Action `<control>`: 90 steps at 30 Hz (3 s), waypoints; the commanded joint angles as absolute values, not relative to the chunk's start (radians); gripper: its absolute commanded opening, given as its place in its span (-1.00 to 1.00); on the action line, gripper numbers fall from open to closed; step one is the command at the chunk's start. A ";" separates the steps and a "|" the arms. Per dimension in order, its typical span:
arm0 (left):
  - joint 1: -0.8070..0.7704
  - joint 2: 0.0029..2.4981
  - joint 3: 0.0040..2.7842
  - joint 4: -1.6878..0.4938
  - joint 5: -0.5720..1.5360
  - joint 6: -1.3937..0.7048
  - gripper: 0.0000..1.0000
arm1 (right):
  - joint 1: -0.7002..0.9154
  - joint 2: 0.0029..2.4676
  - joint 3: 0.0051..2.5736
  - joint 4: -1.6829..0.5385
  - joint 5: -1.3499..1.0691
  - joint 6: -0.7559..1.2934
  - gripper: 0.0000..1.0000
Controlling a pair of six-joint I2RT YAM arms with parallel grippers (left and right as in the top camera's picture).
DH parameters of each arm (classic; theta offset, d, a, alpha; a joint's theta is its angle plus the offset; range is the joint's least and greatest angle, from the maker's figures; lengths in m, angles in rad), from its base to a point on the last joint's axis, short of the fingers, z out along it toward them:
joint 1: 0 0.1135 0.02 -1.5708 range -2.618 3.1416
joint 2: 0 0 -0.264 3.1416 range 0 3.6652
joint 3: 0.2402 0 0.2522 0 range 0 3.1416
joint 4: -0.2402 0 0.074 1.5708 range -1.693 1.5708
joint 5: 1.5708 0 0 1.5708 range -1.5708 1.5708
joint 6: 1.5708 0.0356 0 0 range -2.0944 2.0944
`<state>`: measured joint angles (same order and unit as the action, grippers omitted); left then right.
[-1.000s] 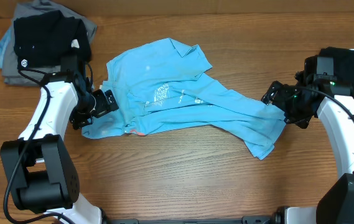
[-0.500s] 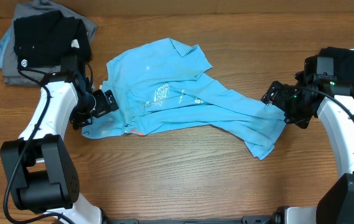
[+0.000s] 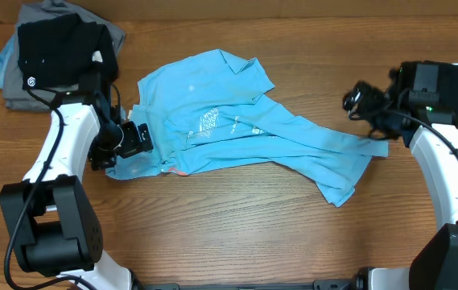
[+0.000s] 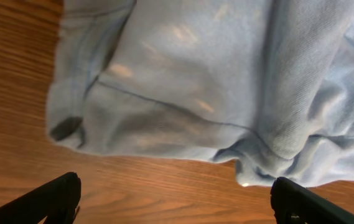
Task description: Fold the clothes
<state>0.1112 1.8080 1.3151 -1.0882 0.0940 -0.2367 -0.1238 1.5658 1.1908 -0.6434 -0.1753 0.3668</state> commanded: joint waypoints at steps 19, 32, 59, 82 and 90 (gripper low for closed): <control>0.129 1.833 1.342 -0.968 -0.023 -0.257 0.54 | -0.110 1.566 1.196 -0.671 -0.611 0.370 1.00; 0.129 1.961 1.342 -0.815 0.138 -0.194 0.56 | -0.110 1.566 1.196 -0.784 -0.539 0.370 1.00; 0.131 1.965 1.358 -0.870 0.067 -0.149 -0.20 | -0.110 1.566 1.196 -0.950 -0.399 0.362 0.88; 0.130 1.975 1.488 -0.828 0.168 -0.104 1.00 | -0.196 1.566 1.198 -1.004 -0.022 0.466 1.00; 0.130 1.975 1.488 -0.736 0.230 -0.097 0.90 | -0.230 1.566 1.198 -1.108 -0.133 0.449 1.00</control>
<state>0.1207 1.9606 1.4773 -0.7647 0.1890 -0.1215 -0.2401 1.5654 1.1908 -1.0775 -0.0776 0.4572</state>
